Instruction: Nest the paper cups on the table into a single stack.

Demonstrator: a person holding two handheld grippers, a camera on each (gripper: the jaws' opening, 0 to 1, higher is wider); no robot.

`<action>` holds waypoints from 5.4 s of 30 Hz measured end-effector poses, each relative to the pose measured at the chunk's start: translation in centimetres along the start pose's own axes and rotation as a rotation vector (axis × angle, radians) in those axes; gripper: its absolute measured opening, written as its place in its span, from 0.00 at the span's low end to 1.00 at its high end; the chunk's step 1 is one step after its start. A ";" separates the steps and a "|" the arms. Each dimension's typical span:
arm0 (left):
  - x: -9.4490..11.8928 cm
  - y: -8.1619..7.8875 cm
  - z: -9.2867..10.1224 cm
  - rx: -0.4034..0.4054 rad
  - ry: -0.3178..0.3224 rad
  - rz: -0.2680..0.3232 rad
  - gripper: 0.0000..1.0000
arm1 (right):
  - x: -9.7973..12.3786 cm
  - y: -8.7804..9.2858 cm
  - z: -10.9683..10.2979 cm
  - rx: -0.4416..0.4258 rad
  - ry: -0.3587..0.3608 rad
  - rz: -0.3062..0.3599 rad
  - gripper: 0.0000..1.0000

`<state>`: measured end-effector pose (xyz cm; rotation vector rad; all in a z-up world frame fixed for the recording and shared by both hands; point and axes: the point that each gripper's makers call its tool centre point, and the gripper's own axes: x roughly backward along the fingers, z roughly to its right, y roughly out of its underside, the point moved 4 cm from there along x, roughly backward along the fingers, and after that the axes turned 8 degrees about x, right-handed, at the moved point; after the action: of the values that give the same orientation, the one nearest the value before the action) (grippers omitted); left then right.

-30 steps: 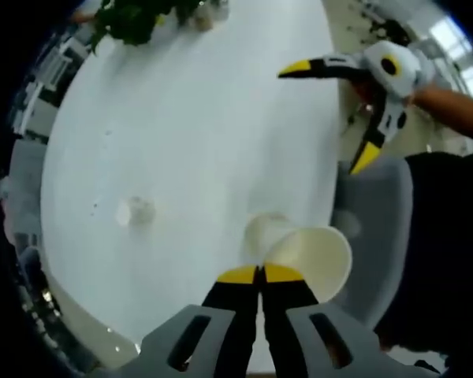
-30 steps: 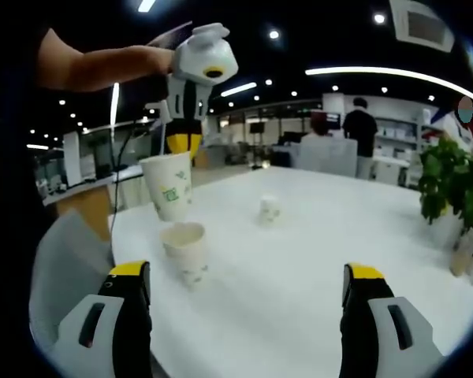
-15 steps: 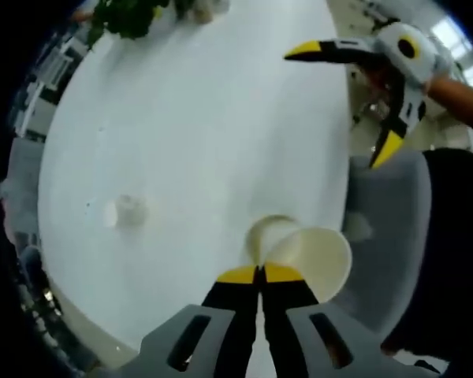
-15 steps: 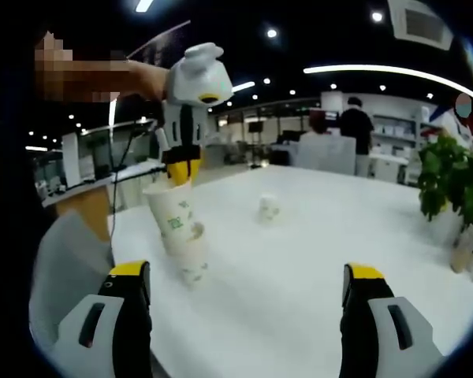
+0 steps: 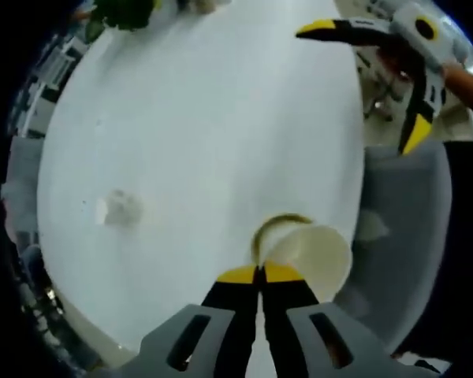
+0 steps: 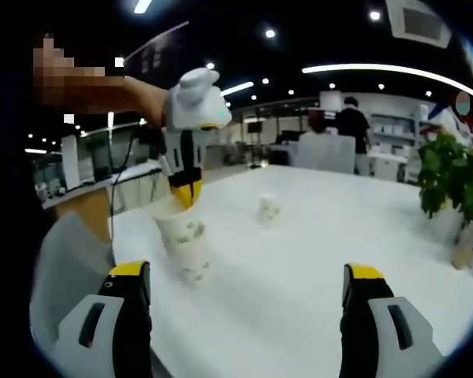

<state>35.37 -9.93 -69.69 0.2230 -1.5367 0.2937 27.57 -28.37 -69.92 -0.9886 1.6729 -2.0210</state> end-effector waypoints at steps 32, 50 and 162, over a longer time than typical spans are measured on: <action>-0.8 -0.2 0.4 -0.040 -0.022 0.121 0.33 | -0.7 0.5 -0.3 -0.013 -0.025 -0.010 1.00; 2.6 1.0 -2.9 0.105 -0.058 0.567 0.92 | -1.1 -1.1 0.3 0.026 -0.024 0.008 1.00; -1.4 20.2 -0.8 0.605 -0.221 1.247 1.00 | -26.5 -4.2 6.0 0.059 -0.046 0.091 1.00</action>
<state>29.58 9.41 -71.92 -0.2843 -1.5955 1.7667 51.01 -14.46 -73.38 -0.9155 1.5965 -1.9629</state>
